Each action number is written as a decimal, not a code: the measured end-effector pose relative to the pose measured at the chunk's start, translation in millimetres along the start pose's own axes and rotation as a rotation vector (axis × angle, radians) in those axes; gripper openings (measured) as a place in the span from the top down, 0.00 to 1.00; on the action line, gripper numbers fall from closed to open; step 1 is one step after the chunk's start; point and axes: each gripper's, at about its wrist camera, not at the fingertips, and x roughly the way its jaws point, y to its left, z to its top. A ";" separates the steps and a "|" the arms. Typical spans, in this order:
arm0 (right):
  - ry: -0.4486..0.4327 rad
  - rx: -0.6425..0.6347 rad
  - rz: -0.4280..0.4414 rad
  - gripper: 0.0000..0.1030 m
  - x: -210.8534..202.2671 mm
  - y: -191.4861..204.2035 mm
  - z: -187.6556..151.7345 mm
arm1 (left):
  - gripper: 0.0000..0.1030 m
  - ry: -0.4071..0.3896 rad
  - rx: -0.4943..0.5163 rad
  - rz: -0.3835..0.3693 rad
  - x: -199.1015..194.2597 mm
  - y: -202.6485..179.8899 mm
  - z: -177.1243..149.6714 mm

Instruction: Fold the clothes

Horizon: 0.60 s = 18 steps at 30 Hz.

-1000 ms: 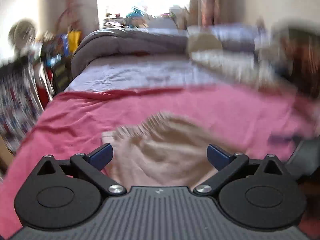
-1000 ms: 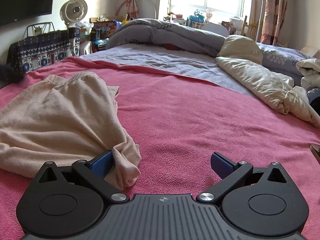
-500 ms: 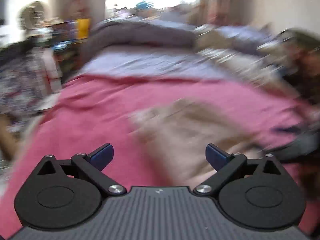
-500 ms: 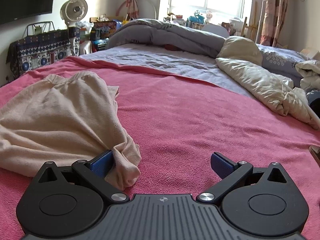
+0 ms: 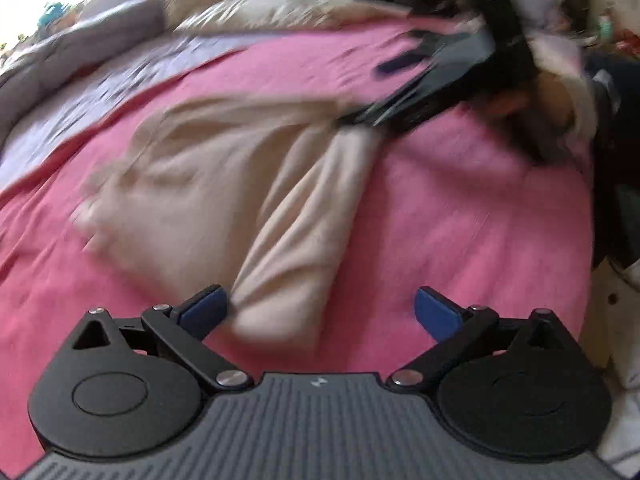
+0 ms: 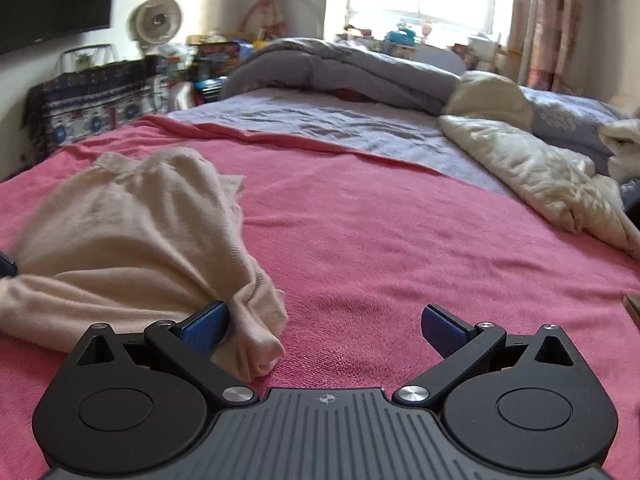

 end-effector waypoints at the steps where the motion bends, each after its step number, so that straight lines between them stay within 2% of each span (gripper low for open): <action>1: -0.037 -0.065 0.012 0.02 -10.8 4.3 0.2 | 0.00 0.018 -0.060 0.021 -6.4 8.1 -6.8; 2: -0.089 -0.151 0.026 0.02 -25.1 11.8 -1.1 | 0.01 0.015 -0.108 0.050 -14.9 14.3 -9.8; 3: -0.141 -0.236 0.041 0.03 -39.3 19.2 -2.5 | 0.12 -0.012 -0.143 0.088 -25.6 18.4 -8.9; 4: -0.177 -0.307 0.072 0.09 -52.2 26.9 -2.8 | 0.18 -0.038 -0.177 0.126 -36.3 22.6 -7.9; 5: -0.186 -0.348 0.120 0.16 -61.9 35.4 -0.4 | 0.21 -0.095 -0.202 0.147 -48.2 24.3 -4.5; 6: -0.175 -0.348 0.178 0.20 -66.7 42.4 5.2 | 0.21 -0.183 -0.217 0.126 -58.7 23.6 2.0; 7: -0.158 -0.322 0.246 0.35 -68.6 47.9 12.2 | 0.21 -0.269 -0.233 0.082 -66.1 23.2 8.9; 8: -0.131 -0.289 0.314 0.57 -67.2 52.7 19.6 | 0.21 -0.328 -0.244 0.044 -68.8 22.2 16.1; 10: -0.072 -0.238 0.390 0.77 -54.0 63.9 31.0 | 0.23 -0.314 -0.249 0.046 -50.0 16.7 30.0; 12: -0.014 -0.237 0.396 0.78 -35.5 75.8 32.4 | 0.41 -0.262 -0.253 0.068 -24.2 9.7 42.7; 14: 0.069 -0.266 0.366 0.79 -13.0 85.3 24.3 | 0.49 -0.163 -0.267 0.085 10.8 2.4 42.7; 16: 0.074 -0.298 0.358 0.79 -12.6 81.3 17.3 | 0.49 -0.190 -0.242 0.120 21.8 -6.3 29.8; 18: 0.055 -0.330 0.358 0.78 -19.2 73.2 10.6 | 0.48 -0.194 -0.240 0.104 15.3 -5.6 22.7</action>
